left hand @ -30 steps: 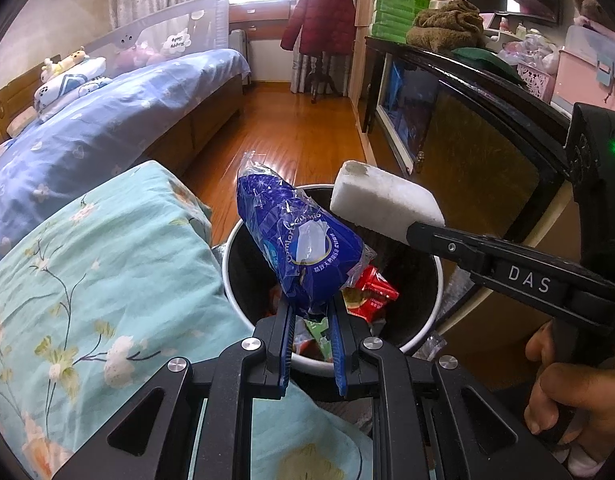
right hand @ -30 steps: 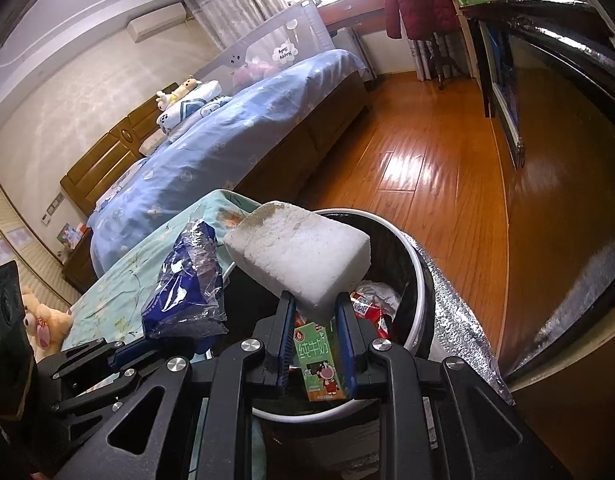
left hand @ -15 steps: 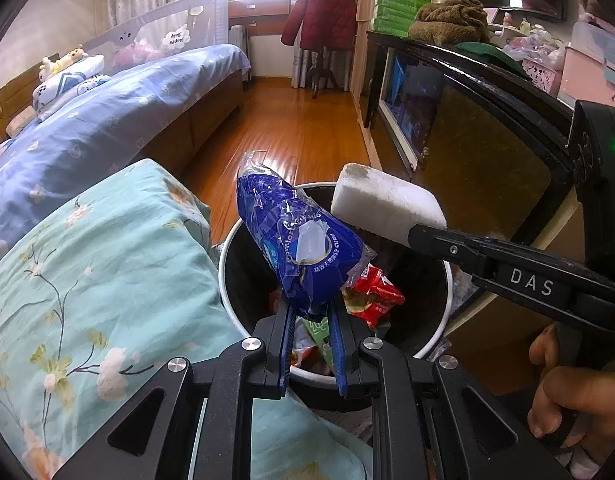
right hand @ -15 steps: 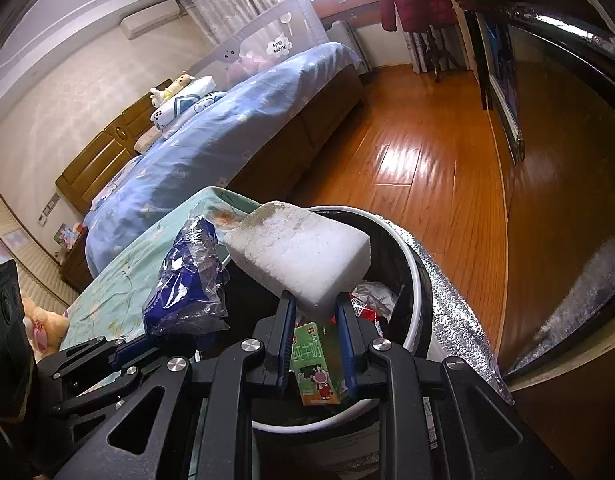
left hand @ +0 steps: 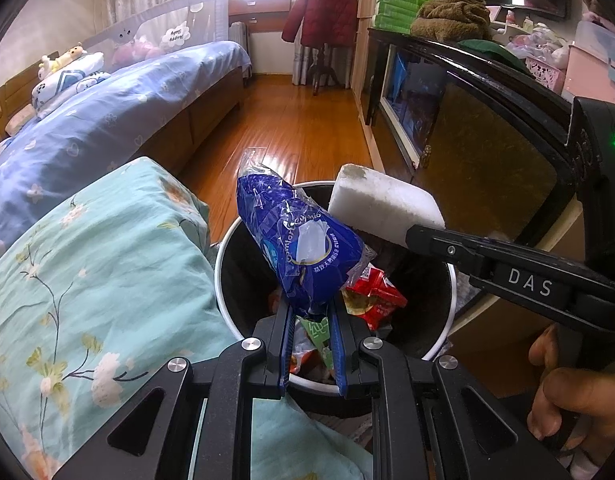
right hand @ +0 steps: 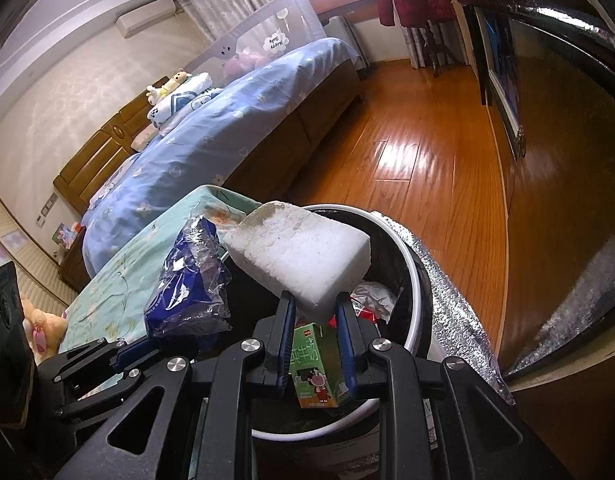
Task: Collect trash
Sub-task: 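Open both tools to drop the bottle and sponge into the bin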
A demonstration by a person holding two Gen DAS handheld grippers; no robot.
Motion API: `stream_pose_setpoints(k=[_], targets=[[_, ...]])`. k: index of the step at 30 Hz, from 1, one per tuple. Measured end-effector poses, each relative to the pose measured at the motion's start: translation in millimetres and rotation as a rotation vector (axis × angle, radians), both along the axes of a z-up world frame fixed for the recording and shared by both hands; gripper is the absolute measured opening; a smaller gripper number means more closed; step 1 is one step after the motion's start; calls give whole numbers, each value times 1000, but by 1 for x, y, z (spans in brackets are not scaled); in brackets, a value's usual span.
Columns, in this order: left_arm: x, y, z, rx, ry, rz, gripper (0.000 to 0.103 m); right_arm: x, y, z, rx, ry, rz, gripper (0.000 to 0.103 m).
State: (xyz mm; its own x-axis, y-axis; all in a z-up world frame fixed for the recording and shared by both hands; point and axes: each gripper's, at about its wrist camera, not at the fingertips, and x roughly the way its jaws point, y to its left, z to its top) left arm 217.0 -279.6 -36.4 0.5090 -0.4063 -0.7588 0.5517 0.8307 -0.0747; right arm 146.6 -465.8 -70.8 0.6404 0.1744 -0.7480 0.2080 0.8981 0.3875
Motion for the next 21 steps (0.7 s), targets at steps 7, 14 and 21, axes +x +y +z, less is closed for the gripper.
stream_pose_setpoints(k=[7,14,21], targets=[[2,-1,-1,5,3,-4,15,1,-1,-2,3,3,1,20],[4,-2,0,10,6,-8,15,2,0,-2,5,6,6,20],[5,-3,-1,9,8,-7,16,4,1,-2,8,10,9,21]])
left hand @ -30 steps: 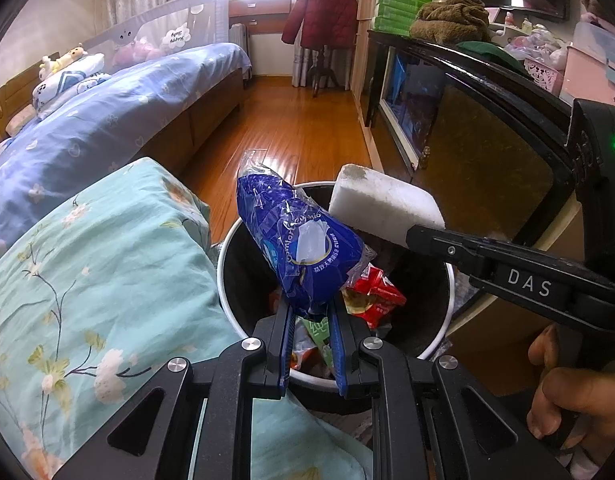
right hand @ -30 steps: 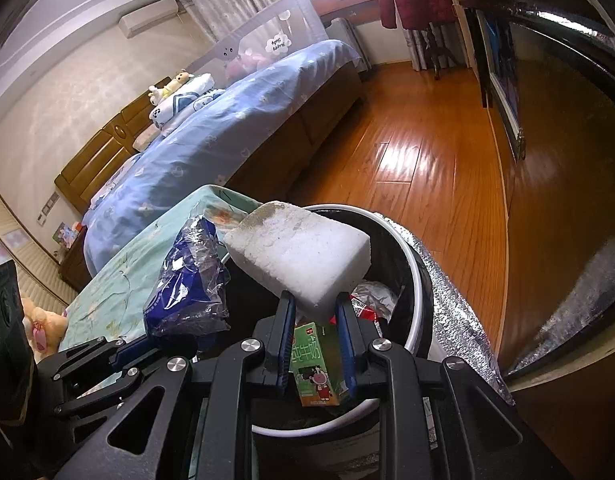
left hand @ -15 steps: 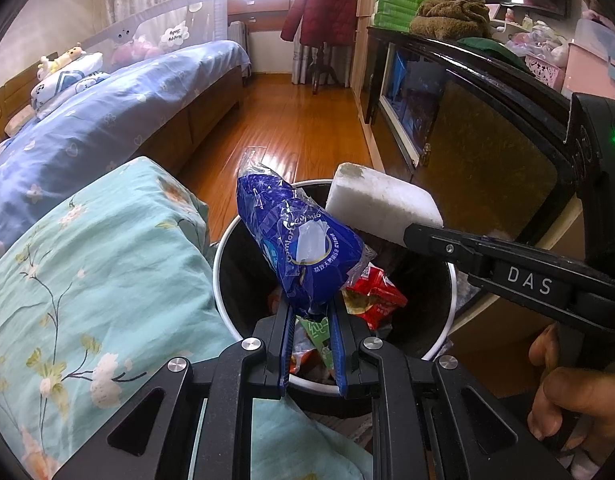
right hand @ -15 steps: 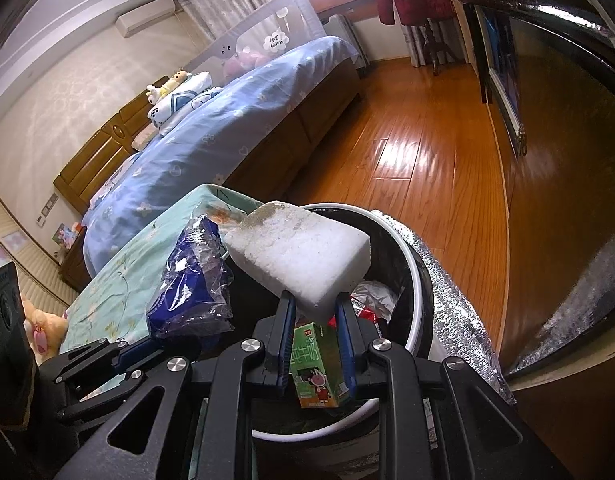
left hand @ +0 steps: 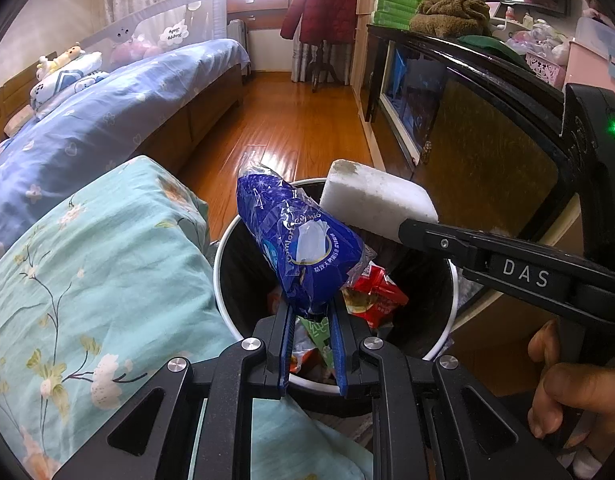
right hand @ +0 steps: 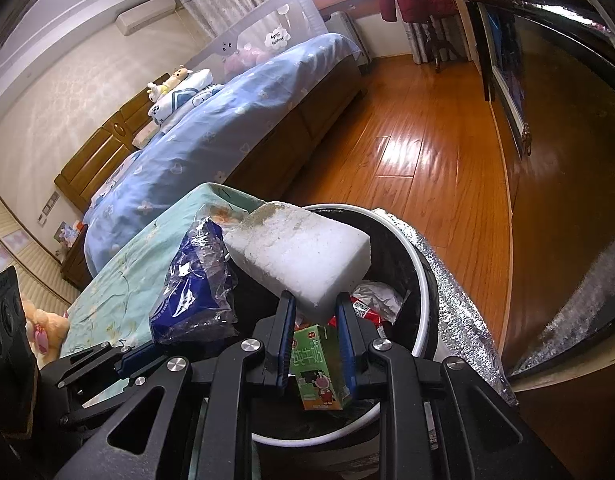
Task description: Collect trash
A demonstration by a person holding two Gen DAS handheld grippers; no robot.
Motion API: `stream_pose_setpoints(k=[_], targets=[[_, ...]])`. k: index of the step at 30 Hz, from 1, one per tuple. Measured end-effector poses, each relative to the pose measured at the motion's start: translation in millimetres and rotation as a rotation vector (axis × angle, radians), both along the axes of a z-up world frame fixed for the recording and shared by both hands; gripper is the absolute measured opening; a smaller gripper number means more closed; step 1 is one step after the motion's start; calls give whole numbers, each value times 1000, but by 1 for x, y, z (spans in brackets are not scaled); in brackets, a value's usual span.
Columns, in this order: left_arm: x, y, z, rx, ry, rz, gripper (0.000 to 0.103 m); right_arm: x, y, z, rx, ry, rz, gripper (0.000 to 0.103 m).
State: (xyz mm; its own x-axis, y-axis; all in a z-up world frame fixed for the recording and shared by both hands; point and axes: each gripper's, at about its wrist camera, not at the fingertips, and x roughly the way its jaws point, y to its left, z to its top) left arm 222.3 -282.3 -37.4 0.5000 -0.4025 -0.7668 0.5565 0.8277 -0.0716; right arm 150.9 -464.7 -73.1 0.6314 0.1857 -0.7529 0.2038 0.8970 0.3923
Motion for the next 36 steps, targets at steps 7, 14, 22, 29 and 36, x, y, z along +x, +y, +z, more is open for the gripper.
stream_pose_setpoints(k=[7,14,22,29,36], targets=[[3,2,0,-2,15,4,16,0,0,0,2,3,0,21],[3,1,0,-1,14,-4,16,2,0,0,4,8,1,23],[-2,13,3,0,5,16,36,-2,-3,4,38,-2,-28,43],[-21,43,10,-37,-9,72,48,-17,8,14,40,-35,-37,73],[-63,90,27,-116,-71,167,64,-45,42,34,0,-81,-22,79]])
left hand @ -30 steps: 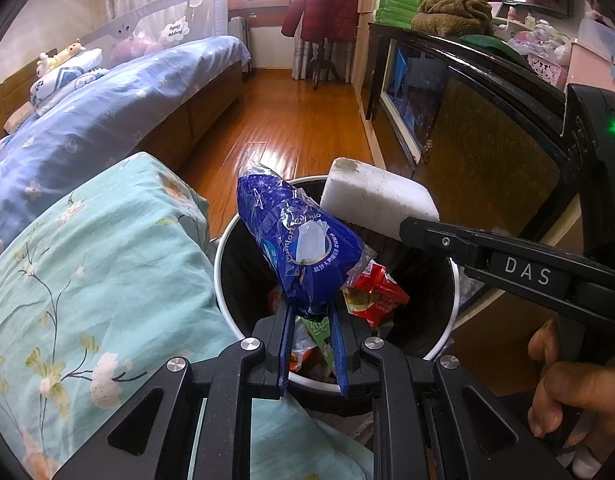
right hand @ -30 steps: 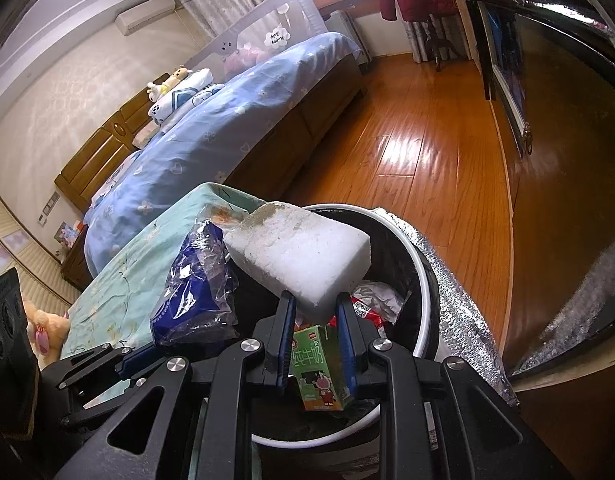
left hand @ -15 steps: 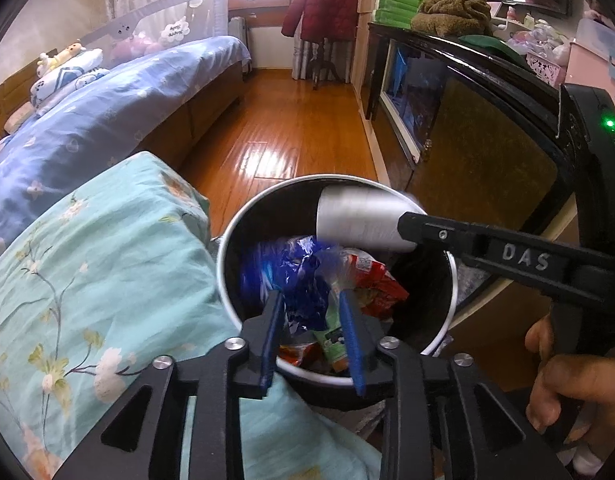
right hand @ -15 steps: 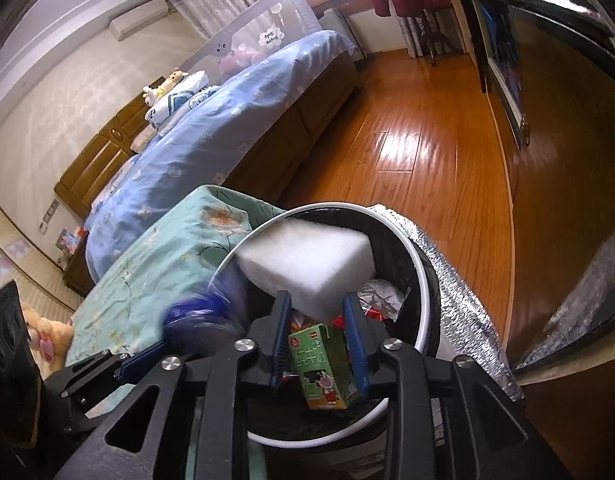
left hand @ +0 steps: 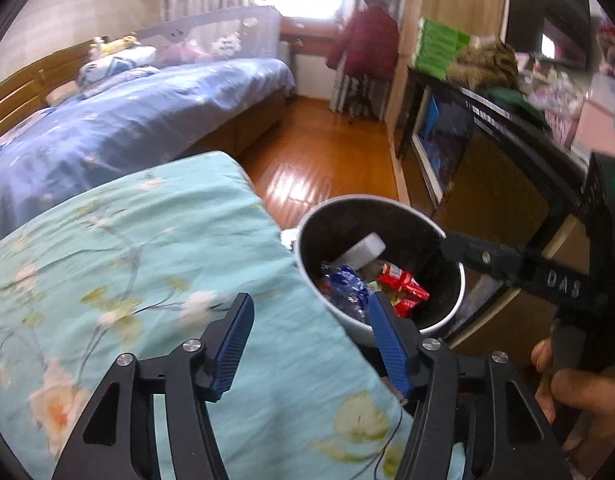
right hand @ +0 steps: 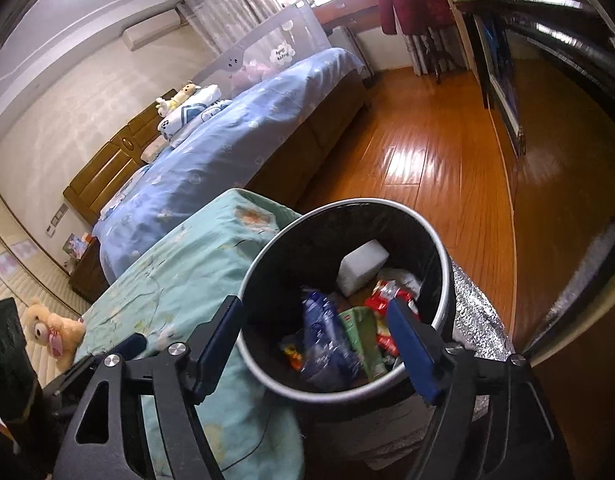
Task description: Collect trash
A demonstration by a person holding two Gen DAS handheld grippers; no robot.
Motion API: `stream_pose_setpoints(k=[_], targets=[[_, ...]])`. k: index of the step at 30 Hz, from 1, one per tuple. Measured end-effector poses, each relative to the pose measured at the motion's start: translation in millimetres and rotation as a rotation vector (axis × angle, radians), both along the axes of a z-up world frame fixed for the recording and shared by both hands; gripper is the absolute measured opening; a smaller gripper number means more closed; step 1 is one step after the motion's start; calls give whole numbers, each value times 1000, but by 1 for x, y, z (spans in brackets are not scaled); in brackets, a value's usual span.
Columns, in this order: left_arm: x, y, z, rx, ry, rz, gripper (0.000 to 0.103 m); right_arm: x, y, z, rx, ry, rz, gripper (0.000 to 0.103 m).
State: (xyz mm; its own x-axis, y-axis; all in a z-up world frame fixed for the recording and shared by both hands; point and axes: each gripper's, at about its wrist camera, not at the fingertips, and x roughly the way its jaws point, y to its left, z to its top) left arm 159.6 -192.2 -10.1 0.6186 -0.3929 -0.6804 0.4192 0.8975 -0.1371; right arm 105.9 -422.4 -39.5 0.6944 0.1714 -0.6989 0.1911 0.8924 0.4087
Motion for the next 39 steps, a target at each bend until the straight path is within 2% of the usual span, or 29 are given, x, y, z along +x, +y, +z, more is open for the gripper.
stream_pose_setpoints(k=[1,3,11,13,19,20,22,25,29,33,39], targets=[[-7,7,1,-7,-10,15,71,-4,5,3,-8,-13,3,80],[-23,24,6,-28,-35,50,76,-15,21,10,-32,-43,14,86],[-75,81,14,-51,-106,175,85,-37,69,33,-169,-141,52,96],[-86,90,15,-52,-127,205,89,-41,77,38,-200,-166,52,99],[-119,104,28,-41,-213,266,90,-48,98,64,-270,-254,68,100],[-126,105,31,-38,-235,277,91,-50,101,69,-279,-275,68,102],[-136,110,39,-32,-278,302,101,-55,107,83,-295,-340,67,103],[-154,115,45,-16,-347,356,102,-57,116,90,-313,-400,70,103],[-164,113,36,16,-355,382,102,-48,124,78,-310,-362,89,103],[-169,108,31,41,-353,400,102,-50,128,71,-303,-361,102,103],[-168,103,38,46,-336,418,102,-52,133,68,-295,-368,125,103]])
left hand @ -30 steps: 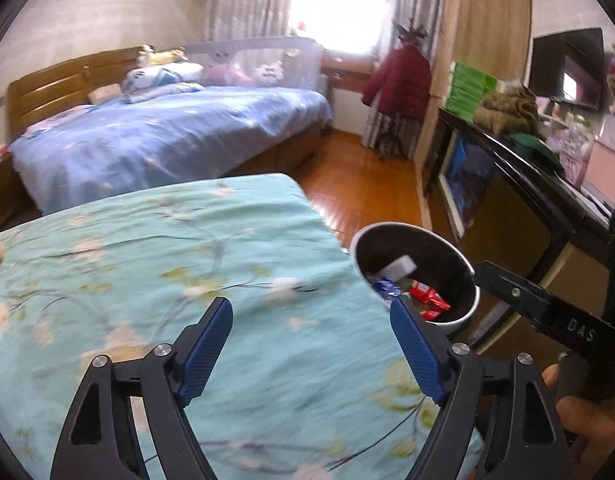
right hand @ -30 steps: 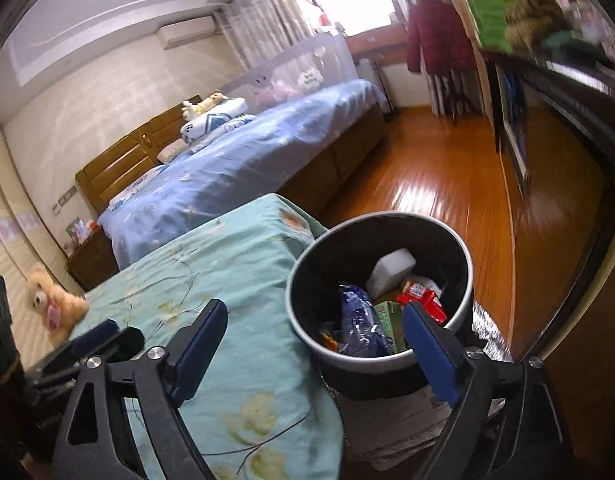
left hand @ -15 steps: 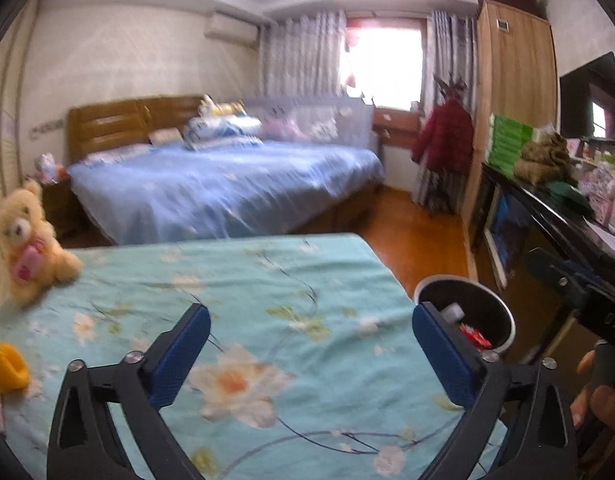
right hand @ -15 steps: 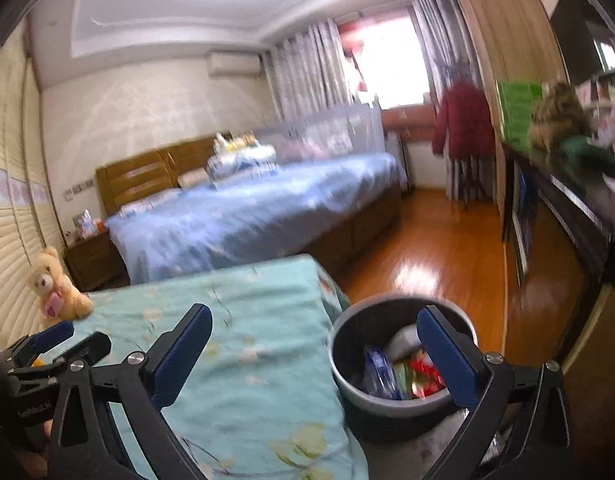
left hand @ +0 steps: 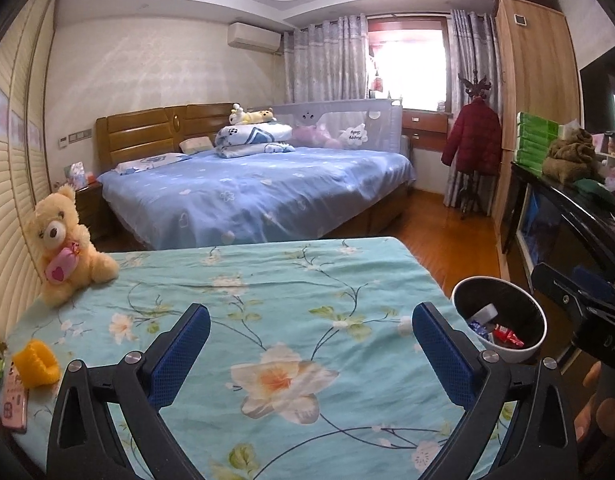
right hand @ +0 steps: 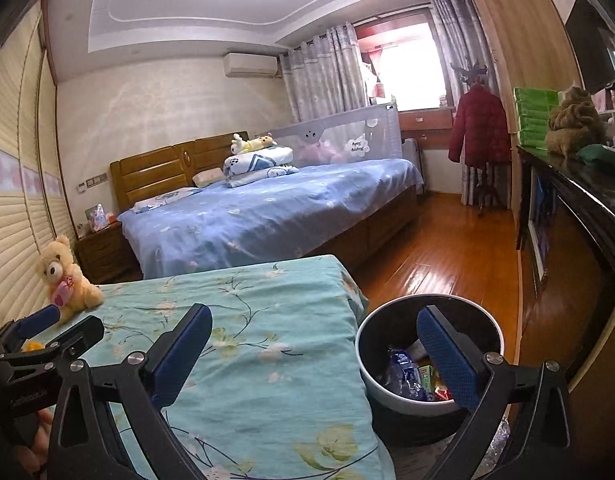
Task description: Collect trash
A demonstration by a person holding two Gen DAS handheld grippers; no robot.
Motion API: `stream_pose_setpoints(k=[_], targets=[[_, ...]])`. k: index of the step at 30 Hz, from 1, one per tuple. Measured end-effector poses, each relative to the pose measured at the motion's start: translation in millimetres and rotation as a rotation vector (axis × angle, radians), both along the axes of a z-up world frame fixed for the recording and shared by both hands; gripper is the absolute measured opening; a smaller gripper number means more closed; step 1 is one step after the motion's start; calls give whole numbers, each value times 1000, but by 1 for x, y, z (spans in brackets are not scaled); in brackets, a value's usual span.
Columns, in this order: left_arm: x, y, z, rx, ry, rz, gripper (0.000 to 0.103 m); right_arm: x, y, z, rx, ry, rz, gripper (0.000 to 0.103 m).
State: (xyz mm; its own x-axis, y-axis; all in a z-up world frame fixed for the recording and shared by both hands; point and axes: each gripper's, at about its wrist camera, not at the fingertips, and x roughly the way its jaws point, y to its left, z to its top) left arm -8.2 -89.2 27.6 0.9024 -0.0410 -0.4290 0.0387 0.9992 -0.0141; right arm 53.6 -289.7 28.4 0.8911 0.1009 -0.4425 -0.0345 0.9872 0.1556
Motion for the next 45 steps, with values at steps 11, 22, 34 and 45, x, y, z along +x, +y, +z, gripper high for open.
stream_pose_setpoints(k=[11,22,34,45], targets=[[17,4,2,2,11,-5,102,0,2,-4,7,9,13,103],[18,10,2,-6,4,-6,102,1,3,-4,13,14,24,103],[19,10,-1,-5,12,-16,102,2,4,-2,21,15,34,103],[19,9,0,3,1,-18,102,2,6,-3,27,16,47,103]])
